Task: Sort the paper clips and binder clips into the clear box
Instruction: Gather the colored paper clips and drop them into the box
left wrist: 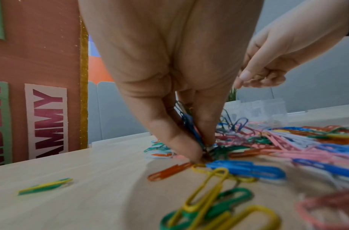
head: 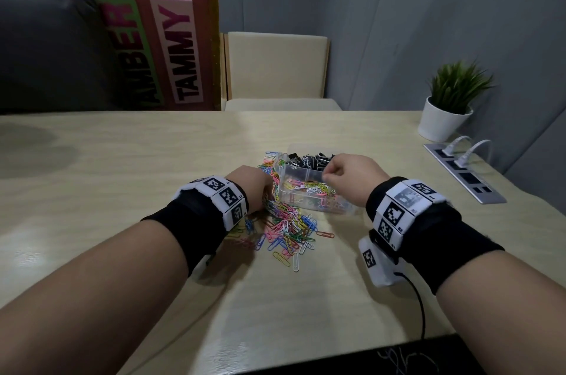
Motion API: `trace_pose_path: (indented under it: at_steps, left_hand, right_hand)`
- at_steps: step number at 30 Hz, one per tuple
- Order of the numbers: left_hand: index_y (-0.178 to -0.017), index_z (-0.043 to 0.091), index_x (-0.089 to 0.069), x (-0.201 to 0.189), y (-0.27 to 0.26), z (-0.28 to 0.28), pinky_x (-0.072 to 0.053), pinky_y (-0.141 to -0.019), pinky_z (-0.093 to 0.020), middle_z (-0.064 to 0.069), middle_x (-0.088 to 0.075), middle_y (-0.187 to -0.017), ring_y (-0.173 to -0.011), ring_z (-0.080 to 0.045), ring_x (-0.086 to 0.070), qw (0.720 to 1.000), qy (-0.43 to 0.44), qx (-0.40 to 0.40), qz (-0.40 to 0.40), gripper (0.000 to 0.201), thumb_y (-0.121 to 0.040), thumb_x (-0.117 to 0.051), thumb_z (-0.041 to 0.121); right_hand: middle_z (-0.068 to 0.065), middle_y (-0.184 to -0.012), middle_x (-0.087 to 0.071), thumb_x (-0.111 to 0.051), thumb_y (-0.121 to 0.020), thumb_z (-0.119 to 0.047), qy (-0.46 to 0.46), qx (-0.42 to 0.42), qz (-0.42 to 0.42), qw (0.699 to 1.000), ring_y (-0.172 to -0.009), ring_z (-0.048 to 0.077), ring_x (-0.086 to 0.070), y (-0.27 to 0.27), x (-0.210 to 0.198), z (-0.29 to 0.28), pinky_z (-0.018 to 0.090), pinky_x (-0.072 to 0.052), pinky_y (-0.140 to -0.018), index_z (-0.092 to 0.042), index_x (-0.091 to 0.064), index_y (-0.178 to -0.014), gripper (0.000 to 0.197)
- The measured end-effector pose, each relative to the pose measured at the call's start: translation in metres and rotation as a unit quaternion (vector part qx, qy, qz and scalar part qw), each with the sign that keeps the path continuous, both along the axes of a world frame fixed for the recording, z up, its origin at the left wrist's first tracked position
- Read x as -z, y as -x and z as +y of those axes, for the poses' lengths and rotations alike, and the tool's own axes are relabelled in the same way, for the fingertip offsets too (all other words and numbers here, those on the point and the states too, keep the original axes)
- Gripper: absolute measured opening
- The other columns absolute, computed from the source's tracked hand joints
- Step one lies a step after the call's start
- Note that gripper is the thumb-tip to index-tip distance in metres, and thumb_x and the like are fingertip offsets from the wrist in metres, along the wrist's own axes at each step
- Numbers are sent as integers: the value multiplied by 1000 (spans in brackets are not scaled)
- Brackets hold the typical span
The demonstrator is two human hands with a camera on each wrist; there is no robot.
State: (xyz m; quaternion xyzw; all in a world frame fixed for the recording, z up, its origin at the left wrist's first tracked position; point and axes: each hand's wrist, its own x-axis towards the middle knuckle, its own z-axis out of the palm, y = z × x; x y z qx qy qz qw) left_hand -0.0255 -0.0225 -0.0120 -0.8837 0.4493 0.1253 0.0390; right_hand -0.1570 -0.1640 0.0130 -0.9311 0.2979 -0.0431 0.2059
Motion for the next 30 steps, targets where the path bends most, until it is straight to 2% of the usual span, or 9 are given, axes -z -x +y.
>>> trace_pose_path:
  at_steps: [2,4,9,12,14,18,22,26,30]
  left_hand:
    - [-117,17,-65,-3,-2,0,-43,-74,-25,-4,-67,-116,-102,-22,-62,1000,21,2,-4,25,-92,-63,18]
    - [-115,17,-67,-9,-3,1,-47,-77,-25,-3,-68,-115,-102,-21,-64,1000,31,-2,-5,25,-90,-67,22]
    - [-111,14,-69,-29,-6,2,-54,-75,-27,-3,-73,-106,-85,-19,-68,999,49,-19,-8,26,-86,-71,22]
    - [-109,13,-70,-40,-9,0,-60,-77,-28,-4,-75,-100,-70,-17,-67,996,83,-30,10,25,-86,-72,21]
    - [-108,12,-70,-46,-9,-2,-61,-79,-31,-5,-75,-97,-74,-19,-73,993,109,-35,26,23,-86,-72,20]
    - [-104,12,-71,-50,-4,-13,-60,-72,-29,-2,-73,-85,-75,-19,-75,984,170,-35,45,21,-85,-73,20]
    - [-105,12,-70,-47,2,-29,-59,-81,-30,-4,-74,-97,-86,-22,-74,973,219,-36,62,23,-85,-74,21]
    - [-108,14,-69,-37,6,-45,-57,-82,-29,-3,-71,-100,-91,-22,-71,968,237,-47,71,26,-84,-73,20]
    - [-119,19,-66,-25,9,-55,-55,-90,-30,-4,-71,-113,-102,-21,-68,968,224,-58,99,35,-85,-73,20]
  right_hand:
    - [-6,-86,-65,-55,-94,-28,-5,-60,47,997,-84,13,-62,1,1,15,25,-51,-71,-18,-68,-96,16]
    - [-3,-97,-68,-57,-93,-36,30,-108,125,986,-89,14,-63,-1,6,29,25,-52,-74,-17,-68,-104,24]
    - [7,-126,-50,-70,-73,-59,72,-143,219,962,-109,28,-59,-6,35,54,39,-52,-85,-20,-45,-135,77]
    - [10,-126,-43,-63,-86,-45,86,-133,198,967,-105,32,-59,-9,44,60,37,-51,-76,-18,-45,-131,56]
    - [13,-124,-46,-54,-94,-25,106,-140,182,967,-99,31,-61,-10,44,60,35,-49,-72,-14,-48,-126,34]
    - [14,-119,-57,-45,-96,-5,129,-153,191,961,-103,29,-61,-11,36,55,34,-52,-80,-9,-53,-123,29]
    - [11,-115,-65,-51,-94,-5,115,-141,171,968,-105,27,-61,-6,29,49,31,-50,-85,-8,-62,-115,24]
    - [9,-109,-68,-57,-91,-14,87,-108,163,977,-84,21,-53,0,16,37,26,-42,-71,-15,-61,-94,5]
    - [4,-104,-69,-61,-91,-20,48,-40,114,991,-84,19,-56,5,0,20,25,-45,-75,-17,-66,-96,7]
